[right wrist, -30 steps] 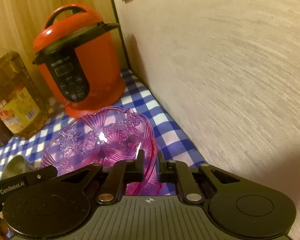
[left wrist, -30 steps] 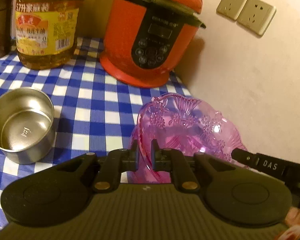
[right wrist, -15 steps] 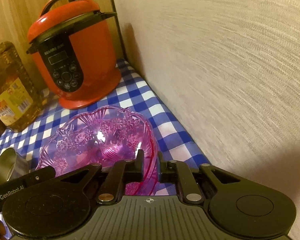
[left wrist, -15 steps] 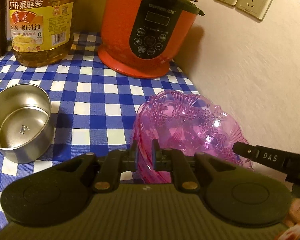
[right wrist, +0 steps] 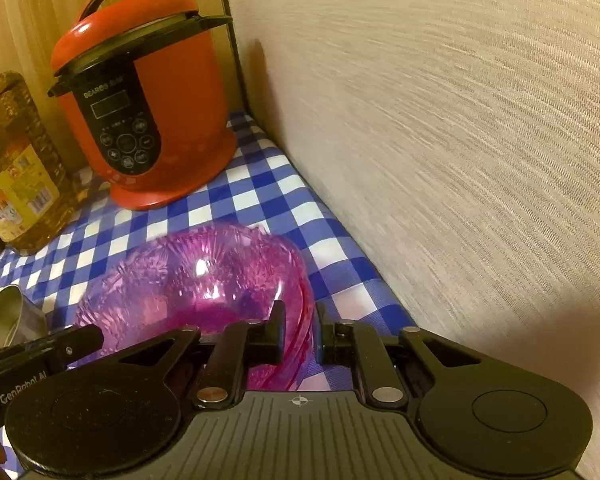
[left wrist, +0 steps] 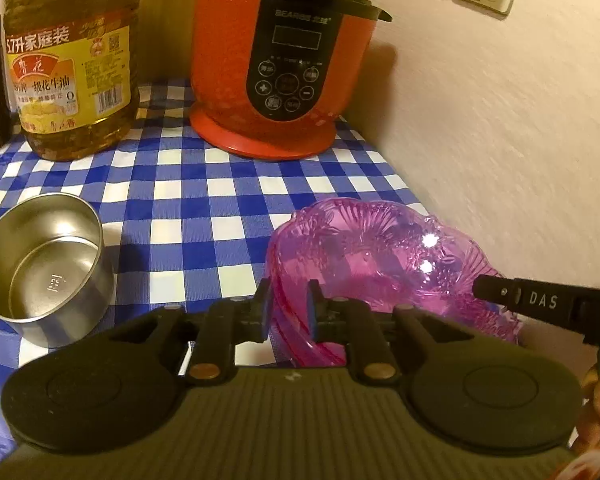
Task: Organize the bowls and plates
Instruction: 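Lift and carry the held pink plates toward the red rice cooker with both tools, then lower the pink plates onto the cloth and open both tools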
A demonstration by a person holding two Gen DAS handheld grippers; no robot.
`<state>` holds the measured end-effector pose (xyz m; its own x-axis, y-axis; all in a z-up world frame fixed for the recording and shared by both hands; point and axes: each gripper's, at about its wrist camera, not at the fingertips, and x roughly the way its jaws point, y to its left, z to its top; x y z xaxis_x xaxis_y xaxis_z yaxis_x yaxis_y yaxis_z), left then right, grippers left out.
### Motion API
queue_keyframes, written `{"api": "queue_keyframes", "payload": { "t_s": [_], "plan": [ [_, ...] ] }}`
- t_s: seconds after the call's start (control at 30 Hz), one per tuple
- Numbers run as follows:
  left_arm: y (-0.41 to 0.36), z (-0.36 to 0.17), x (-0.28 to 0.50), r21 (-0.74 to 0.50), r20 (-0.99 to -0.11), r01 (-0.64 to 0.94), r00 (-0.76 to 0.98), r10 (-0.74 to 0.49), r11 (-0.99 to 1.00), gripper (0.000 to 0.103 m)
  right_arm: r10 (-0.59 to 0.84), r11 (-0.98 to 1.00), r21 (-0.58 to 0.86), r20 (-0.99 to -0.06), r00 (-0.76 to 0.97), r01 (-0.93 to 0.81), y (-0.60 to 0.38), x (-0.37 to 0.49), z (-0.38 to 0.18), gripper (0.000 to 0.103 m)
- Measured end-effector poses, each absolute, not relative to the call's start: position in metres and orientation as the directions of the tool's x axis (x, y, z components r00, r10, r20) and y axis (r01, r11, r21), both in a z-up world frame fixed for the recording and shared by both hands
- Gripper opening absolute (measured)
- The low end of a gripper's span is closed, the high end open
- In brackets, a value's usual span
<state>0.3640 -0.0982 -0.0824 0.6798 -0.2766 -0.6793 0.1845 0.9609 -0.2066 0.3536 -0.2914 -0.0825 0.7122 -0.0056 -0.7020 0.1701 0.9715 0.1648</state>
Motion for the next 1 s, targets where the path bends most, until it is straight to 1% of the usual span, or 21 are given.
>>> {"api": "queue_keyframes", "payload": {
  "t_s": [0.1,0.13,0.17,0.23,0.27,0.7,1.0],
  "plan": [
    [-0.096,-0.084,0.365,-0.208,-0.680,0.174,0.681,-0.270,0.963,0.017,0.001,0.970,0.175,-0.700,0.714,0.170,-0.293,0.355,-0.085,0.014],
    [-0.094,-0.084,0.365,-0.211,-0.680,0.168,0.682,-0.269,0.963,0.019,-0.002,0.969,0.174,-0.701,0.713,0.173,-0.294,0.354,-0.086,0.018],
    [-0.093,-0.083,0.365,-0.214,-0.678,0.162,0.685,-0.266,0.963,0.020,0.004,0.967,0.184,-0.698,0.716,0.175,-0.296,0.354,-0.086,0.024],
    [-0.090,-0.083,0.364,-0.224,-0.676,0.153,0.688,-0.266,0.963,0.021,0.021,0.958,0.221,-0.691,0.723,0.183,-0.300,0.352,-0.084,0.032],
    [-0.089,-0.083,0.364,-0.231,-0.676,0.147,0.687,-0.267,0.962,0.021,0.025,0.955,0.232,-0.687,0.726,0.186,-0.302,0.351,-0.083,0.033],
    [-0.086,-0.078,0.361,-0.258,-0.673,0.140,0.684,-0.282,0.956,0.022,0.029,0.947,0.251,-0.685,0.728,0.198,-0.307,0.343,-0.078,0.033],
    [-0.084,-0.065,0.341,-0.271,-0.660,0.146,0.692,-0.294,0.951,0.023,0.049,0.942,0.274,-0.682,0.730,0.192,-0.307,0.328,-0.069,0.033]
  ]
}}
